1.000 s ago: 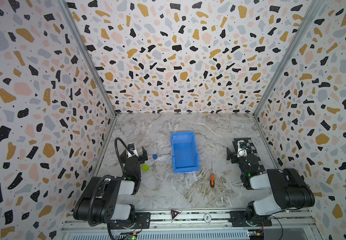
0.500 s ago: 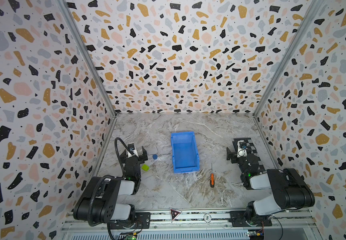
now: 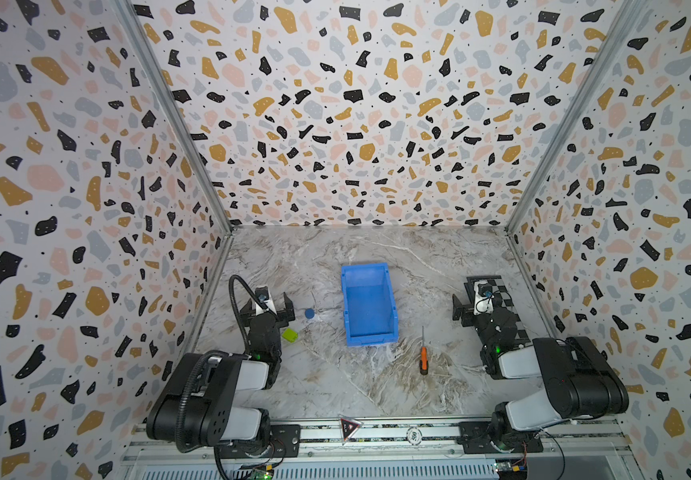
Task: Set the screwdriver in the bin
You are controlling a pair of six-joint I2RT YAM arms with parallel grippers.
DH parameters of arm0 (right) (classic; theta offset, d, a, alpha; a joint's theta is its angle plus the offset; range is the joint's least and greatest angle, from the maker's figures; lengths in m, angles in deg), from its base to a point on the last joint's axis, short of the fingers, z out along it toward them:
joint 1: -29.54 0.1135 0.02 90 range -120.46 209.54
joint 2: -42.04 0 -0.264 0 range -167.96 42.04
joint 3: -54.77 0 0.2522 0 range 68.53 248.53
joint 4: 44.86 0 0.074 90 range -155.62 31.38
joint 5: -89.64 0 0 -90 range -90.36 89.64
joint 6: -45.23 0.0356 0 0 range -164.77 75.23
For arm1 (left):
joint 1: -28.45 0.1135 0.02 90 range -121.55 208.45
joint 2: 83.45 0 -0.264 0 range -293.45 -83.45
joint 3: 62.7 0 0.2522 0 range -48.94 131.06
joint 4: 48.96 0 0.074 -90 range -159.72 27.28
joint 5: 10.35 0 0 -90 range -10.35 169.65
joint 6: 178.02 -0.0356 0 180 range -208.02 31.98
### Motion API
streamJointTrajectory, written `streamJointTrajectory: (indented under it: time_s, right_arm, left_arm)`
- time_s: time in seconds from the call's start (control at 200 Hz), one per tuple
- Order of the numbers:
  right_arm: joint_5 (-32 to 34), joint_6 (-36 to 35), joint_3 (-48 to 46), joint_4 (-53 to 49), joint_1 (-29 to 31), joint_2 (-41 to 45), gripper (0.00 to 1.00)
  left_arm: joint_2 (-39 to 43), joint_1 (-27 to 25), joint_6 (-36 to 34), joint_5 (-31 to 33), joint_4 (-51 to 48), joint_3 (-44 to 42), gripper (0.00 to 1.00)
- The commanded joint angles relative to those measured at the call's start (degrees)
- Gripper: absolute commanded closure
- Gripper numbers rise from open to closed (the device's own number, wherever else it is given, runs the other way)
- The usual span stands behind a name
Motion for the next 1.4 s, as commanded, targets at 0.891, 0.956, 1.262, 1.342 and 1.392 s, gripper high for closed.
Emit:
streamJointTrajectory:
  time_s: [0.891,0.956,1.262,1.342,1.392]
  right_arm:
    - [-12.95,17.75,31.32,-61.3,-0.17,18.34,0.01]
    - [-15.89,19.65,34.02,-66.61,0.18,17.27,0.01]
    - [-3.74,28.09,35.16,-83.88,11.68,19.03,0.01]
    - [-0.7,29.66,34.57,-87.2,15.99,19.76,0.01]
    - [2.38,30.85,34.49,-89.81,19.26,20.07,0.01]
  left_arm:
    - [4.37,0.35,29.38,8.95,-82.21,47.33,0.0]
    - [4.98,0.35,31.09,4.3,-82.19,47.22,0.0]
    - [10.4,-0.18,34.16,-4.37,-82.41,42.68,0.0]
    - [11.36,-0.33,33.84,-4.86,-82.1,41.19,0.0]
    - [11.54,-0.89,33.26,-3.16,-83.11,41.21,0.0]
